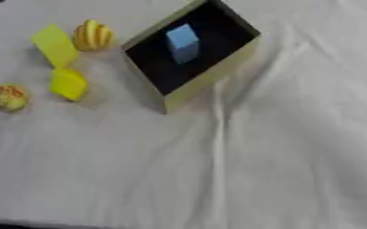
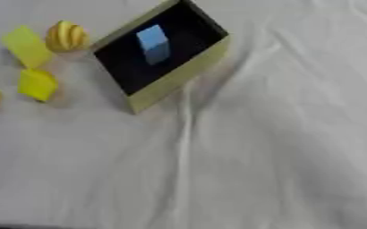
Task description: Pick up objects on the table and place them in the box.
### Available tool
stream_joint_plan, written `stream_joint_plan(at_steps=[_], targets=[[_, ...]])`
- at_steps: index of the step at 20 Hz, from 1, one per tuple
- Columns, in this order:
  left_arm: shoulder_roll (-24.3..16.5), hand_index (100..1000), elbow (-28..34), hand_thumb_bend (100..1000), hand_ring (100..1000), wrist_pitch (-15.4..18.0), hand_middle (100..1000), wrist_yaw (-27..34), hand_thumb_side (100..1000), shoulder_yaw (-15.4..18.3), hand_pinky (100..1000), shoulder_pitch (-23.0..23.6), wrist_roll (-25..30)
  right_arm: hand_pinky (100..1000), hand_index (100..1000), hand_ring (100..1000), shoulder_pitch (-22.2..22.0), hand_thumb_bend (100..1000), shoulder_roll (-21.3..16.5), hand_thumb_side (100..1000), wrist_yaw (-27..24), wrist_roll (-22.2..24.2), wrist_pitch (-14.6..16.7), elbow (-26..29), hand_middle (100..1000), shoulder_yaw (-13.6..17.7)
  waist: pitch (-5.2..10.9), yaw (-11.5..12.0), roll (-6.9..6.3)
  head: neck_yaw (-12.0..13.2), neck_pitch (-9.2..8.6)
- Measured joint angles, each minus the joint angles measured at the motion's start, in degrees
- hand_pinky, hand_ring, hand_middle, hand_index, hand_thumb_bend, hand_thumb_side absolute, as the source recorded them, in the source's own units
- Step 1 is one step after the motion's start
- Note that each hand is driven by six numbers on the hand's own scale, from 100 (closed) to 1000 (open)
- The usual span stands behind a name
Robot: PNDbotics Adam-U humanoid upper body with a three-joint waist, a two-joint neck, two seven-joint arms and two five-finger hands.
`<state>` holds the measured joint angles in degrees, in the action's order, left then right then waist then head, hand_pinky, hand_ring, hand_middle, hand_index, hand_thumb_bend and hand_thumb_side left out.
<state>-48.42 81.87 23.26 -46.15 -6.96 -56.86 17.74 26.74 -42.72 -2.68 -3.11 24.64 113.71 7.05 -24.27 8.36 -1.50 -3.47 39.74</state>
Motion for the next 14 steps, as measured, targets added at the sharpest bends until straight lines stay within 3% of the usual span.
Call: stream_joint_plan(at_steps=[5,14], targets=[[0.1,915,-3.0,762,860,2.2,832,-0.7,236,-2.3,905,-1.4,5.7,848,728,777,0.0,100,0.0,453,0.0,0.0,0.0,0.0,628,0.0,-0.15,-0.1,0.08,0.0,-0.67],[3.6,910,-11.0,767,866,5.3,836,-4.0,154,-5.8,906,-5.3,12.3,848,728,778,0.1,100,0.0,454,0.0,0.3,-0.2,0.0,627,-0.3,-0.14,-0.5,0.08,0.0,-2.56]])
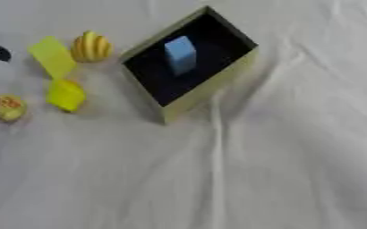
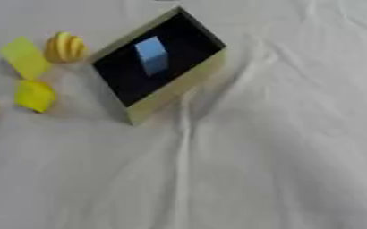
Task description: Pick up objects on the table and place them in the box.
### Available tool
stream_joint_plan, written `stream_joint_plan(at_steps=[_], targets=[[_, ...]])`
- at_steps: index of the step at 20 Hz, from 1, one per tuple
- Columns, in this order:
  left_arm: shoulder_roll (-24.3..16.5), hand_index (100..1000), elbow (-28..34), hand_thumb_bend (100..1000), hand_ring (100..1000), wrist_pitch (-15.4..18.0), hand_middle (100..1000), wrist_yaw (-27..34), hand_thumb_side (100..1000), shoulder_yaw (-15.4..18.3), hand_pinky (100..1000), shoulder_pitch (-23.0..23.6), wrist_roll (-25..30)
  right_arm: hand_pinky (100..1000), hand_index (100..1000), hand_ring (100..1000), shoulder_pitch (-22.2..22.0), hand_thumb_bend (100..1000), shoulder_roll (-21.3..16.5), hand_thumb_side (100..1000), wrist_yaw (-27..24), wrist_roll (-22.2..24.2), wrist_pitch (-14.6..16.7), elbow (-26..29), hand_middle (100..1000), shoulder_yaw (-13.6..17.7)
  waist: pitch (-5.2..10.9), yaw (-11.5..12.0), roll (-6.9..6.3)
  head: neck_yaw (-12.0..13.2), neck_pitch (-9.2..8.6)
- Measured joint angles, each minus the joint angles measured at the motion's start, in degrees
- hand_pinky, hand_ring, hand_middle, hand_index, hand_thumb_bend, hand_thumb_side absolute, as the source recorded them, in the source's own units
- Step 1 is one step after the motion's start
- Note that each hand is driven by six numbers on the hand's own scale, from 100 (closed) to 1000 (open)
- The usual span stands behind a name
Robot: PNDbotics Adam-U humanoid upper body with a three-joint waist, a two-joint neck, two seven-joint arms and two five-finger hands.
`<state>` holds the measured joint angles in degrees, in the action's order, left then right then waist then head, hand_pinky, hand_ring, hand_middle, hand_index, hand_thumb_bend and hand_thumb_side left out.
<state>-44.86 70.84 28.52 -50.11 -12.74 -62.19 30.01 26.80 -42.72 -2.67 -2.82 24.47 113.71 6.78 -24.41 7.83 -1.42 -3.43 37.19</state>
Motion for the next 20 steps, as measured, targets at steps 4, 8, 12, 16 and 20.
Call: stream_joint_plan(at_steps=[4,8,12,16,20], targets=[[2.3,908,-4.9,766,861,0.4,825,-0.9,161,-0.3,900,-1.7,1.7,849,728,778,0.1,100,0.0,455,0.0,0.4,-0.1,0.0,626,-0.2,0.04,-0.1,0.01,0.0,0.00],[4.2,908,-8.8,758,858,0.6,815,-0.9,147,-0.3,896,-2.5,2.6,849,728,778,0.3,100,0.0,457,-0.1,0.7,-0.2,0.0,626,-0.4,0.05,-0.1,0.12,0.2,0.01],[5.5,904,-11.5,755,859,0.9,820,-1.3,126,-0.3,895,-3.0,2.9,849,727,778,0.4,100,0.0,458,-0.2,0.9,-0.3,0.0,625,-0.5,0.05,-0.3,0.16,0.4,0.01],[6.6,897,-13.5,726,858,1.1,823,-2.3,100,-0.3,894,-3.6,3.2,850,727,778,0.4,100,0.0,460,-0.3,1.3,-0.3,0.0,624,-0.6,0.05,-0.4,0.19,0.5,0.01],[7.6,890,-15.4,675,859,1.2,829,-3.8,100,-0.3,889,-4.0,3.2,850,727,778,0.5,100,0.0,461,-0.5,1.4,-0.3,0.0,623,-0.8,0.05,-0.5,0.24,0.8,0.01]])
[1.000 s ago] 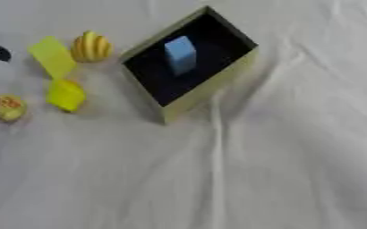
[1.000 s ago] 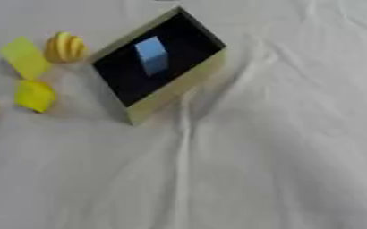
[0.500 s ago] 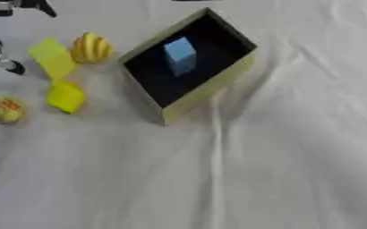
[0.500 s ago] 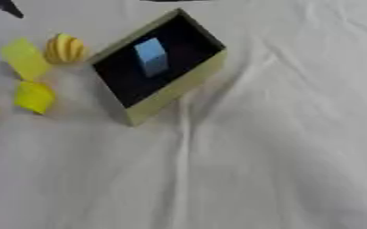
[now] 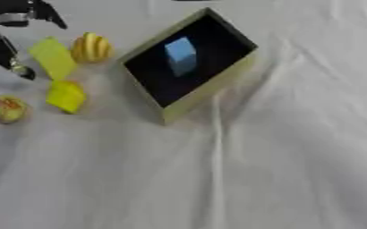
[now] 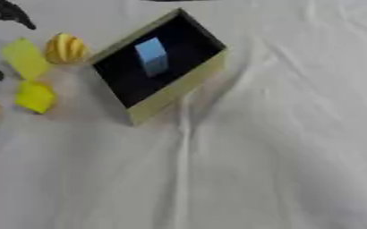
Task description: Pick up objects on the table and place them in the box.
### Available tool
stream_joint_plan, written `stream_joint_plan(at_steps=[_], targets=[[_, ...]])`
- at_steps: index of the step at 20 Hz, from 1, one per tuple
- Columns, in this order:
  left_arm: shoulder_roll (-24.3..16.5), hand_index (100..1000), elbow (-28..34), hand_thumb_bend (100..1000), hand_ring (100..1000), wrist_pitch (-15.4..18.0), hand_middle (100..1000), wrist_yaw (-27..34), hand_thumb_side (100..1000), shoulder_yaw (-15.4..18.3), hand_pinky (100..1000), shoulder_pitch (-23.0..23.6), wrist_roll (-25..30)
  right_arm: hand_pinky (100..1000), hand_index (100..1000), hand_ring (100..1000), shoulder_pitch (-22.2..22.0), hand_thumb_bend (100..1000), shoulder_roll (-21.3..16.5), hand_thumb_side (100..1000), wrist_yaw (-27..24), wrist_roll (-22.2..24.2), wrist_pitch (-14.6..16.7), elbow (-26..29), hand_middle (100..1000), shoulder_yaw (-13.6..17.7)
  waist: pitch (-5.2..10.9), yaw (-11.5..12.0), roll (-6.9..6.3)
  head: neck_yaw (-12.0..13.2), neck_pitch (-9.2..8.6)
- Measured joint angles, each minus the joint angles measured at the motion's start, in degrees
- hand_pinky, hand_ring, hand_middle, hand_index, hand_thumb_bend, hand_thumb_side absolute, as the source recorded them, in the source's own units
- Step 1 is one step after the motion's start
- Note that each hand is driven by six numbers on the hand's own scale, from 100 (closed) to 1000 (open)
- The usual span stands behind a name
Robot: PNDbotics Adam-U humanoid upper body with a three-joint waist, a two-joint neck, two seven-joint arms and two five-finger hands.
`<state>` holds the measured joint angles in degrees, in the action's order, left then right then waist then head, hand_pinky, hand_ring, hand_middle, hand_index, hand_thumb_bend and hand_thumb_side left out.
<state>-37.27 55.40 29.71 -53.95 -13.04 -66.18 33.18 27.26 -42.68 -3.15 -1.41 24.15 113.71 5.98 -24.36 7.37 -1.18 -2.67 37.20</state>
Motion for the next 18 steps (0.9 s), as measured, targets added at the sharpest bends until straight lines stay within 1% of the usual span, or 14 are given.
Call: stream_joint_plan(at_steps=[3,7,10,11,15,18], targets=[[0.6,887,-1.4,634,860,0.1,832,-1.4,100,0.2,886,-0.2,-0.1,850,727,778,0.0,100,0.0,462,-0.1,0.2,0.0,0.0,623,0.0,0.00,-0.1,0.06,0.1,0.00],[1.4,879,-3.2,611,860,0.3,830,-2.8,100,0.2,882,-0.4,-0.3,850,727,777,0.0,100,0.1,462,-0.1,0.4,0.0,0.0,622,0.0,-0.06,-0.3,0.16,0.3,0.00],[1.7,875,-4.3,569,856,0.3,827,-4.1,100,0.3,872,-0.4,-0.3,850,726,777,0.0,100,0.1,464,-0.1,0.4,0.0,0.0,621,0.0,-0.17,-0.4,0.23,0.5,0.00],[1.8,875,-4.7,567,856,0.3,827,-4.5,100,0.4,872,-0.5,-0.4,850,726,777,0.0,100,0.1,464,-0.1,0.4,0.0,0.0,621,0.0,-0.19,-0.4,0.26,0.6,0.00],[2.3,866,-5.7,482,852,0.5,823,-5.7,100,0.9,868,-0.9,-1.0,850,726,777,0.0,100,0.1,465,-0.1,0.6,0.1,0.0,620,0.0,-0.22,-0.5,0.27,0.7,-0.01],[2.8,845,-6.4,406,842,0.7,804,-6.9,100,0.9,854,-0.9,-1.8,849,726,777,0.0,100,0.1,466,-0.1,0.8,0.1,0.0,620,-0.1,-0.35,-0.7,0.28,0.9,-0.01]])
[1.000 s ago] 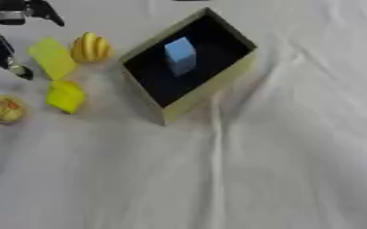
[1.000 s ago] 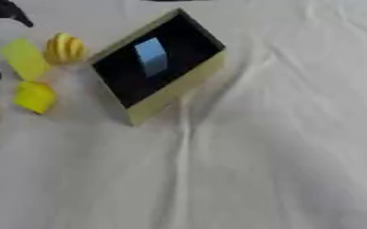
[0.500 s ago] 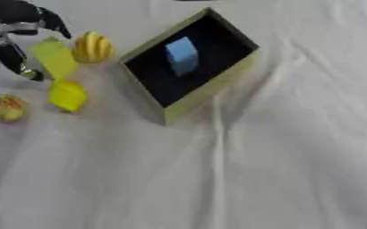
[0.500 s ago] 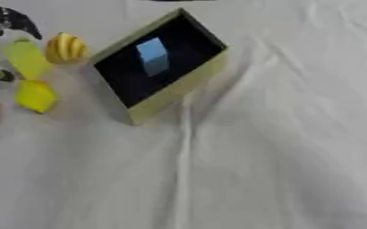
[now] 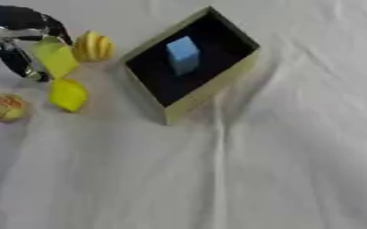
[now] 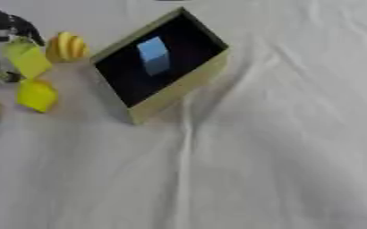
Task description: Pick up objects on the table and place them in the box.
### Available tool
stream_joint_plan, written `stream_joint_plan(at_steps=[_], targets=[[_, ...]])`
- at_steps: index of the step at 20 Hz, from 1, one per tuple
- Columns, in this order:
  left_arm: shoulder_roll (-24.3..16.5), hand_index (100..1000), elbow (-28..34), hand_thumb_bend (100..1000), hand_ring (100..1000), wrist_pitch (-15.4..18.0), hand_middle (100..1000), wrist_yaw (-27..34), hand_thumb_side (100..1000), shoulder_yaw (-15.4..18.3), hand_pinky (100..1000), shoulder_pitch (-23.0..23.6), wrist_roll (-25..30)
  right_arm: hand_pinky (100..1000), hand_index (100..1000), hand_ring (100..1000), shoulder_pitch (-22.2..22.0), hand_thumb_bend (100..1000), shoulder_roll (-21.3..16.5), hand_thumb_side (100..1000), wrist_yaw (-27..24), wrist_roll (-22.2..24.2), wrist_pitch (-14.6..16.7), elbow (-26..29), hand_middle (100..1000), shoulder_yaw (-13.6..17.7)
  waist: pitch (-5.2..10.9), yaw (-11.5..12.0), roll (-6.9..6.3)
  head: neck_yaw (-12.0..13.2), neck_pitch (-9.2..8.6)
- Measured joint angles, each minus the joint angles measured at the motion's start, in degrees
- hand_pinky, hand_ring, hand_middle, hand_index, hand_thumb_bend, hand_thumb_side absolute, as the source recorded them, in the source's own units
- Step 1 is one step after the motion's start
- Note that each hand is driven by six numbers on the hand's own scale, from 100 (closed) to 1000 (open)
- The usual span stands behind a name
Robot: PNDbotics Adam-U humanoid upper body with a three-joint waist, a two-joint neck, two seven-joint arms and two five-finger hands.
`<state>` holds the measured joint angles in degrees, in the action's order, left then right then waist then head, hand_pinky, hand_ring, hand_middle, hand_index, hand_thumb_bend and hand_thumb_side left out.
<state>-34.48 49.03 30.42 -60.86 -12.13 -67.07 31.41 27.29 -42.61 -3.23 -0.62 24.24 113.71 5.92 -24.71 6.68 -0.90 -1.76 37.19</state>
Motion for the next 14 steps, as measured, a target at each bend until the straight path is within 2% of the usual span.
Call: stream_joint_plan(at_steps=[6,10,14], targets=[[0.3,762,-0.5,210,732,0.1,710,-2.1,100,0.1,793,-0.1,-1.7,850,726,777,0.0,100,0.0,468,0.0,0.1,-0.1,0.0,619,-0.3,0.00,0.0,-0.03,0.2,0.00],[0.3,702,-0.2,159,625,0.2,626,-2.4,100,0.3,749,-0.1,-3.8,850,726,777,-0.1,100,0.0,467,0.0,0.2,-0.1,0.0,620,-0.3,0.00,0.0,-0.10,0.2,0.00],[0.3,670,1.2,142,570,0.1,584,-2.5,100,0.3,722,-0.1,-5.3,850,727,777,-0.2,100,0.0,466,0.0,0.2,-0.1,0.0,620,-0.3,0.00,0.0,-0.19,0.1,0.01]])
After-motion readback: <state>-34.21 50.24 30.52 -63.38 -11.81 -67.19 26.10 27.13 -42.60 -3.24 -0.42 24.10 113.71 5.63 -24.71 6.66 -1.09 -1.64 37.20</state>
